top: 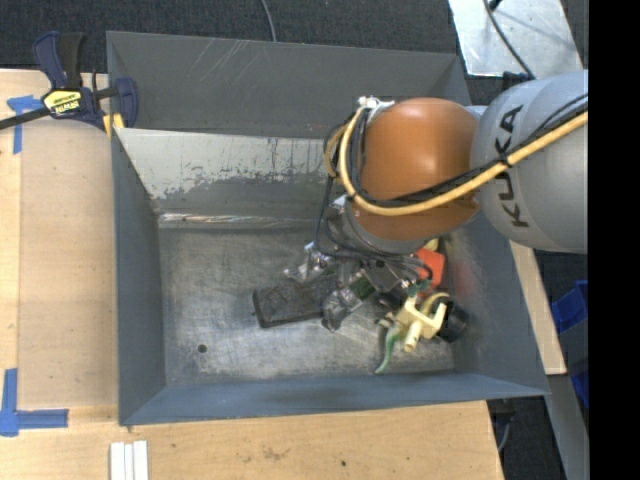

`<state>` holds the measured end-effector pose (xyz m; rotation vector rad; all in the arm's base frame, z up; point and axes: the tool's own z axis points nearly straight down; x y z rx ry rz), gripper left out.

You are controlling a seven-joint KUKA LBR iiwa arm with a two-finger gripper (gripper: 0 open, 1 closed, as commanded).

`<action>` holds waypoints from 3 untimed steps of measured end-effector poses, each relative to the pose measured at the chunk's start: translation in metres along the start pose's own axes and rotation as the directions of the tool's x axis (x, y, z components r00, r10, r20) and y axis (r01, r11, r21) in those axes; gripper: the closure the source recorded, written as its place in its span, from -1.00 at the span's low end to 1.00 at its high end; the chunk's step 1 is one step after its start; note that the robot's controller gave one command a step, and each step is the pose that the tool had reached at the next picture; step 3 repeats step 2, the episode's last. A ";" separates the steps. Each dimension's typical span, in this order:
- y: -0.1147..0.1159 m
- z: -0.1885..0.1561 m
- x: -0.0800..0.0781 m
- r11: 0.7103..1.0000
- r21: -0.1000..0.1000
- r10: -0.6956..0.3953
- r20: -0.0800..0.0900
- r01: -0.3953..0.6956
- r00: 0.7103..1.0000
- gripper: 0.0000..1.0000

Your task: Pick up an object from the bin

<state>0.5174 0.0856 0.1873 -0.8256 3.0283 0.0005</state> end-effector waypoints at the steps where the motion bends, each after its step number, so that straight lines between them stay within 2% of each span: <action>1: 0.000 0.000 0.000 1.000 0.000 0.001 0.000 -0.001 1.000 1.00; 2: -0.005 -0.016 0.005 0.995 -0.003 -0.100 -0.004 0.100 0.995 1.00; 3: -0.005 -0.016 0.005 0.995 -0.003 -0.100 -0.004 0.100 0.995 1.00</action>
Offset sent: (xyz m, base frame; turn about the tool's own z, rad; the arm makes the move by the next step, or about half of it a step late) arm -0.0010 -0.0232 0.0489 -0.2496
